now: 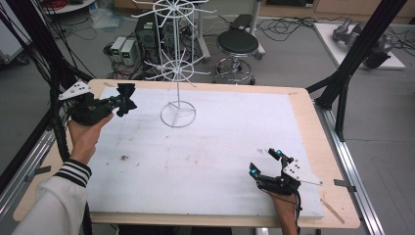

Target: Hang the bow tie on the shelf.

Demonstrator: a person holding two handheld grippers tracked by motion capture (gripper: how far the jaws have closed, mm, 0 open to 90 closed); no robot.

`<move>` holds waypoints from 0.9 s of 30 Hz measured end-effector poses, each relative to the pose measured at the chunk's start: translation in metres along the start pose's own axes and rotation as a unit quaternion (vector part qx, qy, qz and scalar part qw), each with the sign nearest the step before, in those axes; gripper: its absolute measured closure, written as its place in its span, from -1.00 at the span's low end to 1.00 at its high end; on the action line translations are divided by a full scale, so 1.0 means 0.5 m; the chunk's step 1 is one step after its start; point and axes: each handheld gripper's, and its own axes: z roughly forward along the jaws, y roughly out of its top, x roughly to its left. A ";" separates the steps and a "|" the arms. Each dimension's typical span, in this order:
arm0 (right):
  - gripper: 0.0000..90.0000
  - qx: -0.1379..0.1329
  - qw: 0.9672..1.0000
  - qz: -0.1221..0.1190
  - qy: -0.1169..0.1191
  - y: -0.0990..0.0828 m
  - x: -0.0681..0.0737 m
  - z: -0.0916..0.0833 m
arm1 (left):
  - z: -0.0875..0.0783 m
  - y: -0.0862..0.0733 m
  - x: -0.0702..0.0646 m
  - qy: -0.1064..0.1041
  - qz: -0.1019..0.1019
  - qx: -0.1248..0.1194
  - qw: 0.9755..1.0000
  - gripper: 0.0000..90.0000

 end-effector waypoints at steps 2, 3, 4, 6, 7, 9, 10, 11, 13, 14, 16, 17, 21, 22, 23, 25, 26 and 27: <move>-0.75 0.000 1.000 0.000 0.000 0.000 0.000 0.000 | 0.008 0.009 0.001 0.001 -0.004 -0.006 1.000 0.97; -0.75 0.000 1.000 0.000 0.000 0.000 0.000 0.000 | 0.012 0.014 0.002 0.000 -0.004 -0.006 1.000 0.97; -0.75 0.000 1.000 0.001 0.000 0.000 0.000 0.000 | 0.016 0.019 0.002 -0.002 -0.006 -0.007 1.000 0.97; -0.75 -0.001 1.000 -0.001 0.000 0.000 0.000 0.000 | 0.023 0.027 0.001 -0.001 -0.006 -0.009 1.000 0.97; -0.75 -0.001 1.000 0.000 0.000 0.000 0.000 0.000 | 0.028 0.033 0.001 -0.002 -0.007 -0.012 1.000 0.97; -0.75 -0.001 1.000 0.000 0.001 0.000 -0.001 -0.001 | 0.034 0.042 -0.001 -0.001 -0.006 -0.014 1.000 0.97; -0.75 0.000 1.000 0.002 0.001 -0.001 -0.001 -0.001 | 0.038 0.045 -0.002 -0.001 -0.007 -0.015 1.000 0.97; -0.75 -0.001 1.000 0.002 0.001 0.000 -0.001 -0.001 | 0.042 0.049 -0.002 -0.001 -0.007 -0.016 1.000 0.97; -0.75 -0.001 1.000 0.000 0.000 0.000 -0.001 -0.001 | 0.048 0.056 -0.003 0.000 -0.005 -0.017 1.000 0.97; -0.75 -0.001 1.000 0.001 0.000 0.000 -0.001 -0.001 | 0.052 0.060 -0.004 -0.001 -0.005 -0.017 1.000 0.97; -0.75 -0.001 1.000 0.003 0.001 -0.001 0.000 -0.001 | 0.059 0.066 -0.005 -0.001 -0.003 -0.014 1.000 0.97; -0.75 -0.002 1.000 0.001 0.000 0.000 -0.001 -0.001 | 0.062 0.070 -0.006 -0.001 -0.001 -0.013 1.000 0.97; -0.75 -0.003 1.000 0.001 0.000 -0.001 -0.001 0.000 | 0.074 0.082 -0.010 -0.003 -0.001 -0.018 1.000 0.97; -0.75 -0.003 1.000 0.001 0.000 -0.001 -0.001 0.000 | 0.076 0.086 -0.012 -0.003 0.000 -0.017 1.000 0.97; -0.75 -0.003 1.000 0.001 0.000 -0.001 -0.001 0.000 | 0.079 0.089 -0.014 -0.002 0.002 -0.016 1.000 0.97; -0.75 -0.003 1.000 0.001 0.000 0.000 -0.001 -0.001 | 0.083 0.095 -0.017 -0.004 0.004 -0.017 1.000 0.97; -0.75 -0.004 1.000 -0.001 0.000 -0.001 -0.002 0.000 | 0.085 0.098 -0.019 -0.003 0.004 -0.019 1.000 0.97; -0.75 -0.004 1.000 0.001 0.000 -0.001 -0.001 -0.001 | 0.087 0.101 -0.020 -0.004 0.005 -0.018 1.000 0.97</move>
